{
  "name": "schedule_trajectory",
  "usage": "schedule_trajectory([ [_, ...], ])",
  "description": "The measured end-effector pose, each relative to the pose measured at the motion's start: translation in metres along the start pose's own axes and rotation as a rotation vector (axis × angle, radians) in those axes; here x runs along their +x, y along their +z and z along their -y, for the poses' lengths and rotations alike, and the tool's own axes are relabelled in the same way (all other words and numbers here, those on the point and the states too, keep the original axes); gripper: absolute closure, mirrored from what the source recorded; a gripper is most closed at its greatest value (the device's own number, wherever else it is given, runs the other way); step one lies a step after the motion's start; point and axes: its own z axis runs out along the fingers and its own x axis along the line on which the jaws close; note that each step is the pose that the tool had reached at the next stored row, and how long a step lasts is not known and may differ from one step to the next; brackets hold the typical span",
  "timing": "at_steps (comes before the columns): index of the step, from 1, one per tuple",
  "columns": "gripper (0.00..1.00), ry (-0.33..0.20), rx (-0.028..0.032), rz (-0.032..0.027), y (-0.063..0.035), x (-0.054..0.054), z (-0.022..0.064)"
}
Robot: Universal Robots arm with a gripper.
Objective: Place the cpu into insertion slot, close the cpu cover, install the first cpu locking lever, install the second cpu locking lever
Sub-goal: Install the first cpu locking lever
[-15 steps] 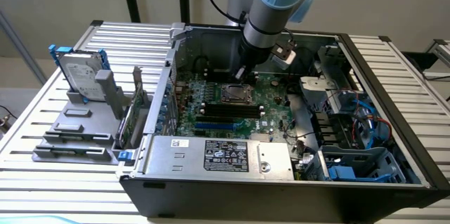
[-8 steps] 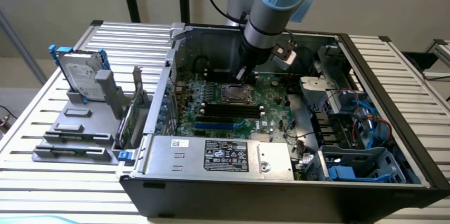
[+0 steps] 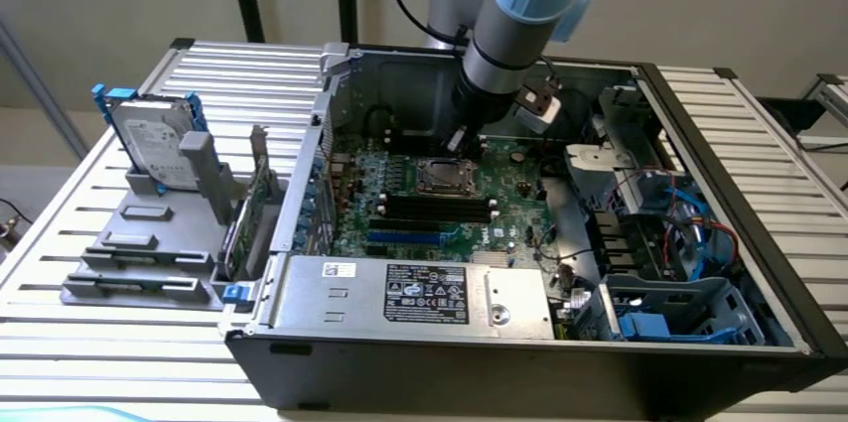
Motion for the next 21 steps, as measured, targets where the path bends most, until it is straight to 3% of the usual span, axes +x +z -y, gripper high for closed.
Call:
schedule_trajectory([
  [11,0.89,0.000,0.0046,-0.0059,-0.0012,-0.0044,-0.0032],
  [21,0.89,-0.003,0.0152,-0.0236,0.0010,-0.0064,-0.0046],
])
